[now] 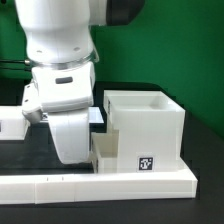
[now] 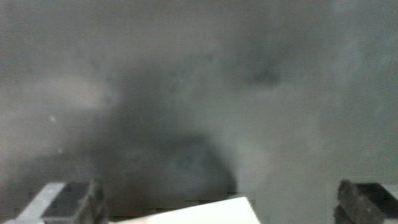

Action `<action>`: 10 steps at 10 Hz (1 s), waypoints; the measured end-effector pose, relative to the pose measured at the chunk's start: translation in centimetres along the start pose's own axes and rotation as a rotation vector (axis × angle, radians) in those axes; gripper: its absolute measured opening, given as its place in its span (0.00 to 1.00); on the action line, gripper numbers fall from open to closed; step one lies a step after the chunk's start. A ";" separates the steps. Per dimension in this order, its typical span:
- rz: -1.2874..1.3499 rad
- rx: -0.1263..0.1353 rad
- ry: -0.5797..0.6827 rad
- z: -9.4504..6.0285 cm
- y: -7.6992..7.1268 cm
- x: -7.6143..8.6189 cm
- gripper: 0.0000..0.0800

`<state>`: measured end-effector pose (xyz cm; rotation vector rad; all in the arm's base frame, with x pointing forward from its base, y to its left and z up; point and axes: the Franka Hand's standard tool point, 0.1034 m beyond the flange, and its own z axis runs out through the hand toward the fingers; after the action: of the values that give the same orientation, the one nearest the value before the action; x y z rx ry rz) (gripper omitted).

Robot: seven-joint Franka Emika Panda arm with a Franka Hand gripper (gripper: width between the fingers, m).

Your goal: Assemble drawer

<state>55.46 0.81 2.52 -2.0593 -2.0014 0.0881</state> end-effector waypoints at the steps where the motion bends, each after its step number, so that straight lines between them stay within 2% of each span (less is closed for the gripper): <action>1: 0.006 0.000 0.000 0.1 0.0 0.4 0.81; 5: 0.013 0.016 0.001 0.0 -0.1 0.6 0.81; 7: 0.001 0.014 0.003 -0.4 0.5 1.4 0.81; 10: -0.006 0.016 -0.004 -0.1 0.4 1.1 0.81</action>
Offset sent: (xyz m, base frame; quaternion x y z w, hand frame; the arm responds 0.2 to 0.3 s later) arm 0.0011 0.0044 0.0074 0.0108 0.0010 0.0146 0.9998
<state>55.90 1.91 2.71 -2.0449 -2.0026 0.1061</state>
